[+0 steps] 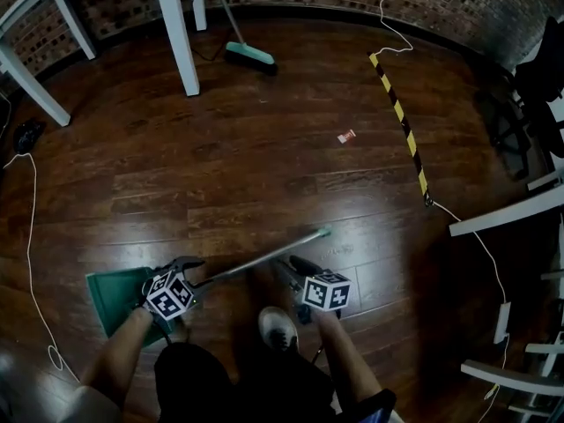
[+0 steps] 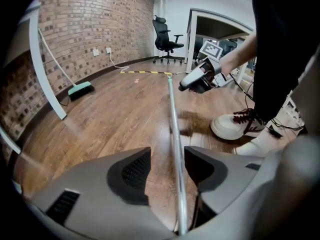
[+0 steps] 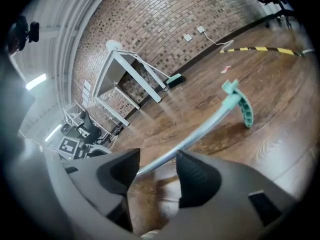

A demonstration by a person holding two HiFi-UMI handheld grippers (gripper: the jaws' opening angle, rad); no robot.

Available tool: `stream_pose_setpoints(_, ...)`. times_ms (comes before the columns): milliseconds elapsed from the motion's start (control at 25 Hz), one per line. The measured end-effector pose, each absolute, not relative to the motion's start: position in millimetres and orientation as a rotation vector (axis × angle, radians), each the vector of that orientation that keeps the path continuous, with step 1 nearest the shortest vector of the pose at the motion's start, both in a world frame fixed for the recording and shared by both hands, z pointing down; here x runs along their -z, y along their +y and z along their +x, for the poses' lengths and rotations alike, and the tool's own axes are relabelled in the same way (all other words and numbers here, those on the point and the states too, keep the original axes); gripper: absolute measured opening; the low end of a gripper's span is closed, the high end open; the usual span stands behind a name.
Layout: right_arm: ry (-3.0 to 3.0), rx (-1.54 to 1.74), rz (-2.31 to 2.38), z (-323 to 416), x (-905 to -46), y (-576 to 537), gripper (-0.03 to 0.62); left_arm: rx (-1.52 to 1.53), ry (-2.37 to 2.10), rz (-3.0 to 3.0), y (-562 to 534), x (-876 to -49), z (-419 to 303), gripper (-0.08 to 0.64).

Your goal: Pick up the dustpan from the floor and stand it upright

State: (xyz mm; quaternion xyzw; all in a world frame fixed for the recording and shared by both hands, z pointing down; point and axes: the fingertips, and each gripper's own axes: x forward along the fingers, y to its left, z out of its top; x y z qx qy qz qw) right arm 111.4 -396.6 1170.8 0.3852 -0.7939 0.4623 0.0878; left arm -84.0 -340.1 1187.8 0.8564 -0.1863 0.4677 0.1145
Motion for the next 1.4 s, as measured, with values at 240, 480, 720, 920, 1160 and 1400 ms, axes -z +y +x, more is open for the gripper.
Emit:
stream_pose_setpoints(240, -2.331, -1.568, 1.187, 94, -1205, -403, 0.259, -1.445, -0.334, 2.442, -316, -1235, -86, 0.219)
stream_pose_setpoints(480, -2.315, -1.603, 1.299, 92, -1209, -421, 0.183, -1.568, -0.271, 2.356, -308, -1263, -93, 0.184)
stream_pose_setpoints(720, -2.316, -1.56, 1.319, 88, -1200, -428, 0.13, -1.484, -0.374, 2.342, -311, -1259, -96, 0.106)
stream_pose_setpoints(920, -2.414, -1.417, 1.351, 88, -1159, -437, 0.13, -1.426, -0.423, 2.393, -323, -1239, -94, 0.106)
stream_pose_setpoints(1160, -2.536, -1.119, 1.471, 100, -1084, -460, 0.132, -1.349, -0.515, 2.499, -355, -1200, -77, 0.104)
stream_pose_setpoints(1400, -2.614, -0.77, 1.565, 116, -983, -472, 0.123, -1.203, -0.629, 2.652, -390, -1148, -40, 0.104)
